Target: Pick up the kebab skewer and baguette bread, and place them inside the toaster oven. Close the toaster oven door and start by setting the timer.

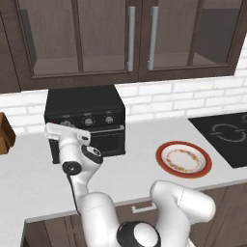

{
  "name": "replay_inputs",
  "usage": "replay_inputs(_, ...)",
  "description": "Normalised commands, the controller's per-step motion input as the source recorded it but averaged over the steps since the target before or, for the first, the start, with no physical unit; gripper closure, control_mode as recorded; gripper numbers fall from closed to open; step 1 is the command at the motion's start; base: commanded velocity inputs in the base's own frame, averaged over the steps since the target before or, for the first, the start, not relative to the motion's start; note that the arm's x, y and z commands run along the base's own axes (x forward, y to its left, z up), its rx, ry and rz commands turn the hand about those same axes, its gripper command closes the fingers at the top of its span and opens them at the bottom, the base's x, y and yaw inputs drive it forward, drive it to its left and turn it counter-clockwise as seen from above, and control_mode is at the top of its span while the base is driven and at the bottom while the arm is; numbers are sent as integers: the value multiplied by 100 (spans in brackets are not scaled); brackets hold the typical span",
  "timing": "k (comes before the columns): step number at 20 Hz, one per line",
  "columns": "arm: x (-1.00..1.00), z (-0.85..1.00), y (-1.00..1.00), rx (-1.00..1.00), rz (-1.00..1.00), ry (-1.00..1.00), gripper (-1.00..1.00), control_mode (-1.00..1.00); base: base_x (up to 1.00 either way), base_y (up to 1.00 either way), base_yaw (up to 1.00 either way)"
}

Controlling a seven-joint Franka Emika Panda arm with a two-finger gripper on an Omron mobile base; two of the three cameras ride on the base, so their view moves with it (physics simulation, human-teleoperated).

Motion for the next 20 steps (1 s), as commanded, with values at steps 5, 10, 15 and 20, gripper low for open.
replay_inputs(5,0,0,0,19,-10,0,100,-100,0,0,0)
replay_inputs(10,0,0,0,17,-9,0,100,-100,0,0,0)
replay_inputs(15,0,0,0,17,-10,0,100,-100,0,0,0)
replay_inputs(20,0,0,0,17,-10,0,100,-100,0,0,0)
